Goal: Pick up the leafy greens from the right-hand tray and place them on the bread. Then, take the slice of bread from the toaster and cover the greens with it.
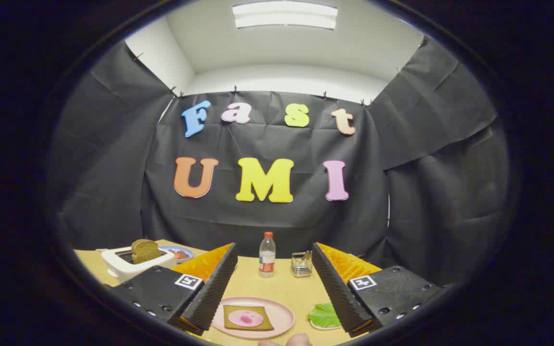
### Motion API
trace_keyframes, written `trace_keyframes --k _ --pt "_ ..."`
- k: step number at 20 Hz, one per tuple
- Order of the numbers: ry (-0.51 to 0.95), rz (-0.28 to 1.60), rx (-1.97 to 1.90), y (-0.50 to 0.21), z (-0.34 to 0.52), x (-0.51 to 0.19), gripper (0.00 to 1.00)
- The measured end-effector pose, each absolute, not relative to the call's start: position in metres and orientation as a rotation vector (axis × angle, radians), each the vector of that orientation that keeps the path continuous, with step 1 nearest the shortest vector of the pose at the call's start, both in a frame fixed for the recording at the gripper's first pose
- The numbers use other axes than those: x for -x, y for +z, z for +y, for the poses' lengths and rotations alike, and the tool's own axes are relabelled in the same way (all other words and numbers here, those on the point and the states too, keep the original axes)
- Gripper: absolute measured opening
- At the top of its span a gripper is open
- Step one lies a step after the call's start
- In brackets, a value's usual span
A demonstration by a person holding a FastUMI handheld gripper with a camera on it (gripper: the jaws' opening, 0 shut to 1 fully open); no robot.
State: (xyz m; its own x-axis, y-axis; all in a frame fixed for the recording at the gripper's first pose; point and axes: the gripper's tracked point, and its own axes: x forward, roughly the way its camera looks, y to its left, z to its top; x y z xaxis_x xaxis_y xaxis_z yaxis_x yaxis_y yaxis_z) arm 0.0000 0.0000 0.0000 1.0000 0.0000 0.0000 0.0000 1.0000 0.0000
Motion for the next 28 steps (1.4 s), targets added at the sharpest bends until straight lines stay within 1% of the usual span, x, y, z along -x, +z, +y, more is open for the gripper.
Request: trace_keyframes --k 18,28 --pt "0.011 0.018 0.002 -0.008 0.002 -0.003 0.95" --pt "-0.031 0.025 0.008 -0.009 -0.026 -0.005 0.95"
